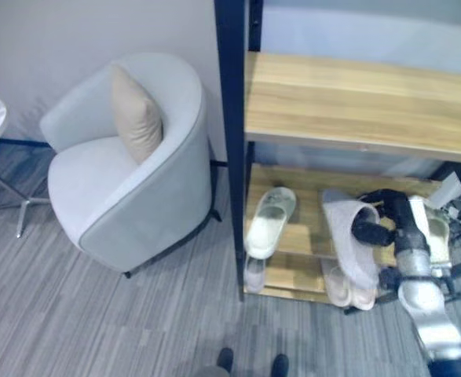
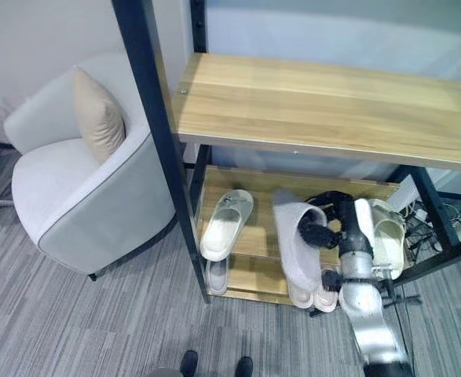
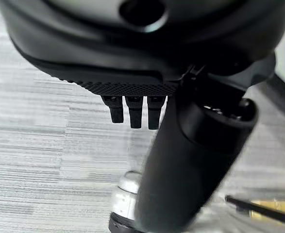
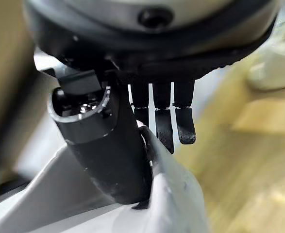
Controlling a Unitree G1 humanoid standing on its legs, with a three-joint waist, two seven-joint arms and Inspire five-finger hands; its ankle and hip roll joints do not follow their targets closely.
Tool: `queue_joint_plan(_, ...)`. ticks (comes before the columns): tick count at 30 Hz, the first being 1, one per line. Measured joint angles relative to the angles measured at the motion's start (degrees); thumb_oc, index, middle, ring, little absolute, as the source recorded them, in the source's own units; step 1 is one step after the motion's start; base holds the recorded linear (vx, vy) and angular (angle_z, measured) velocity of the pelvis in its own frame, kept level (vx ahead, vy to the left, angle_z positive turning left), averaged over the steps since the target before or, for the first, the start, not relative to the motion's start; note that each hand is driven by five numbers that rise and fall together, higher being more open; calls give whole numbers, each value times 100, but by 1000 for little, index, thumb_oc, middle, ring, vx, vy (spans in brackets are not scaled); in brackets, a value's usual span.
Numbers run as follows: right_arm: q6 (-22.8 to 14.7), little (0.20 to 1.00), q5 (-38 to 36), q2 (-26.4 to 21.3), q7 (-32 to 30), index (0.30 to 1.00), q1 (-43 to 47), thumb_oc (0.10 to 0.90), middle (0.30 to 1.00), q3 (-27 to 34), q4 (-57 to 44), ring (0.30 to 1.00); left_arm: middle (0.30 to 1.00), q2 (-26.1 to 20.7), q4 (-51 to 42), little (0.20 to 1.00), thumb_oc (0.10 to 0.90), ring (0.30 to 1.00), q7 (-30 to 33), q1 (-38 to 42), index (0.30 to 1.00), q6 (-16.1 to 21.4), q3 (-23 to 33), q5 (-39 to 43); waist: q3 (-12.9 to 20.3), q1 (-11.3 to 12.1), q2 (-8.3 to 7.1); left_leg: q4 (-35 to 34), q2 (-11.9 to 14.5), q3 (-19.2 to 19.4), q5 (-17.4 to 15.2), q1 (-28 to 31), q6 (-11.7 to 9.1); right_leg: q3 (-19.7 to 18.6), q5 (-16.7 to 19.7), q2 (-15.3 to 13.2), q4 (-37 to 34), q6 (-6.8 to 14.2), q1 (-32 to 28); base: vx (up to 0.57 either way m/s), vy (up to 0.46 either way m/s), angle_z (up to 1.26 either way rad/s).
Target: Arrange the slippers neatly on the shoe rack.
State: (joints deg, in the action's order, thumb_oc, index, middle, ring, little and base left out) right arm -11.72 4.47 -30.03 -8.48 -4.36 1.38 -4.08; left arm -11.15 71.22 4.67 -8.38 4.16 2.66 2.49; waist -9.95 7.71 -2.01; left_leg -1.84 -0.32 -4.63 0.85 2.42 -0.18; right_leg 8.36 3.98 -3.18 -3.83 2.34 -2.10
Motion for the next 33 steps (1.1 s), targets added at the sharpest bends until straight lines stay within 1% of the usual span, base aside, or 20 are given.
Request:
queue_joint_plan(3,-216,300,-125,90,546,300,-644,400,300,24,18,300,900,-135,-730,900,800,900,-48,90,900,158,399,774,-277,-21,-12,1185,-60,21,-486,-452,-10,-33,-580,-63,1281,-46,535,-276,-63,3)
queue_joint_plan(5,-119,300,-243,79,898,300,-835,400,300,-16,57,300,900,-162,-953,900,800,900,8,205,900,453,660,1213,-496,-16,-34,1747,-68,13,-872,-697,3,-22,-906,-126,1811,-69,745,-186,-23,3)
queue_joint_plan(7,-263,300,-474,151,1027,300,-981,400,300,-50,315,300,900,-244,-1244,900,800,900,55,465,900,595,942,1919,-682,-126,-1,2746,-79,17,-1174,-1365,61,-52,-1210,-158,2722,-101,1341,-186,-16,1)
queue_joint_plan(9,-167,300,-534,130,1142,300,-932,400,300,-70,503,300,900,-248,-1406,900,800,900,238,800,900,745,1219,2576,-790,-190,84,3575,-58,44,-1482,-2079,153,-180,-1466,-146,3513,-60,2016,-162,-19,-14)
queue_joint_plan(10,-164,300,-599,120,1164,300,-875,400,300,-75,503,300,900,-262,-1538,900,800,900,278,817,900,830,1261,2722,-847,-208,87,3905,-58,99,-1625,-2371,177,-223,-1580,-166,3956,-107,2364,-193,-17,-24)
queue_joint_plan(11,-170,300,-750,82,1171,300,-767,400,300,-127,495,300,900,-282,-1857,900,800,900,385,828,900,952,1218,2946,-872,-229,101,4468,-79,149,-1806,-2838,224,-351,-1894,-161,4614,-252,2874,-121,-22,-13)
queue_joint_plan(12,-174,300,-838,19,1163,300,-608,400,300,-239,518,300,900,-315,-2038,900,800,900,456,863,900,1062,1174,3077,-892,-284,107,4871,-88,159,-1944,-3156,228,-384,-2018,-153,4965,-237,3184,-111,-21,-10)
queue_joint_plan(13,-172,300,-929,-32,1168,300,-394,400,300,-332,547,300,900,-371,-2092,900,800,900,492,908,900,1187,1142,3115,-936,-294,127,5265,-70,179,-2105,-3415,218,-441,-2093,-169,5274,-230,3489,-77,-25,-20)
queue_joint_plan(14,-168,300,-923,-153,1107,300,64,400,300,-634,609,300,900,-393,-2268,900,800,900,644,1040,900,1305,1085,3349,-915,-274,167,5848,-63,142,-2323,-4034,184,-512,-2238,-62,5757,-229,4072,-152,-21,-40)
queue_joint_plan(16,-241,300,-916,-395,1069,300,790,400,300,-952,610,300,900,-409,-2444,900,800,900,801,1251,900,1479,1088,3513,-954,-251,159,6607,14,186,-2508,-4798,213,-563,-2338,-44,6510,-290,4912,-108,-30,-28)
queue_joint_plan(18,-315,300,-795,-640,778,300,1796,400,300,-1359,947,300,900,-424,-2674,900,800,900,937,1639,900,1577,805,3691,-958,-159,176,7696,-50,140,-2786,-5855,189,-623,-2674,-49,7654,-311,5968,-47,-23,16)
queue_joint_plan(21,-280,300,-663,-468,204,300,3254,400,300,-1635,1727,300,900,-355,-2949,900,800,900,1224,1951,900,1726,400,3776,-939,120,231,9103,44,100,-3193,-7140,212,-535,-3001,-122,9009,-391,7246,-5,-20,-2)
queue_joint_plan(23,-277,300,-461,-454,-203,300,3841,400,300,-1865,2051,300,900,-347,-2899,900,800,900,1325,2023,900,1722,139,3769,-934,192,295,9619,8,44,-3283,-7706,190,-491,-3121,-185,9521,-390,7778,14,-11,11)
queue_joint_plan(24,-292,300,-352,-506,-365,300,4154,400,300,-2114,2282,300,900,-351,-2908,900,800,900,1381,2008,900,1753,113,3778,-933,175,318,9884,10,21,-3353,-7904,280,-483,-3192,-191,9766,-420,7964,48,1,12)
queue_joint_plan(25,-283,300,-215,-544,-452,300,4400,400,300,-2252,2499,300,900,-328,-2840,900,800,900,1437,1985,900,1752,113,3785,-950,236,331,10093,17,27,-3429,-8045,216,-485,-3259,-218,9994,-461,8111,81,2,11)
queue_joint_plan(27,-190,300,128,-878,-781,300,5330,400,300,-2920,3201,300,900,-432,-2820,900,800,900,1609,1889,900,1860,-146,3776,-948,273,392,10793,-93,30,-3614,-8579,224,-560,-3483,-304,10739,-423,8673,79,7,14)
queue_joint_plan(28,-54,300,297,-1120,-907,300,5765,400,300,-2960,3379,300,900,-418,-2914,900,800,900,1671,1876,900,1869,-129,3777,-957,392,405,11247,-99,79,-3732,-8966,239,-639,-3574,-329,11205,-502,9101,104,-13,10)
queue_joint_plan(29,-2,300,346,-1147,-1182,300,6017,400,300,-2838,3506,300,900,-406,-2881,900,800,900,1761,1874,900,1896,-103,3778,-999,434,452,11547,-126,65,-3781,-9237,208,-637,-3648,-367,11502,-469,9362,103,-15,8)
queue_joint_plan(31,52,300,360,-1356,-1531,300,6320,400,300,-2814,3681,300,900,-399,-2657,900,800,900,1782,1861,900,1921,-123,3768,-1185,446,558,11977,-211,84,-3877,-9441,236,-704,-3751,-410,11956,-458,9531,49,-35,18)
queue_joint_plan(33,125,300,380,-1609,-1663,300,6701,400,300,-2885,3967,300,900,-392,-2394,900,800,900,1920,1887,900,1912,-79,3763,-1552,424,520,12274,-207,250,-4006,-9392,258,-899,-3920,-460,12345,-463,9570,-3,-46,15)
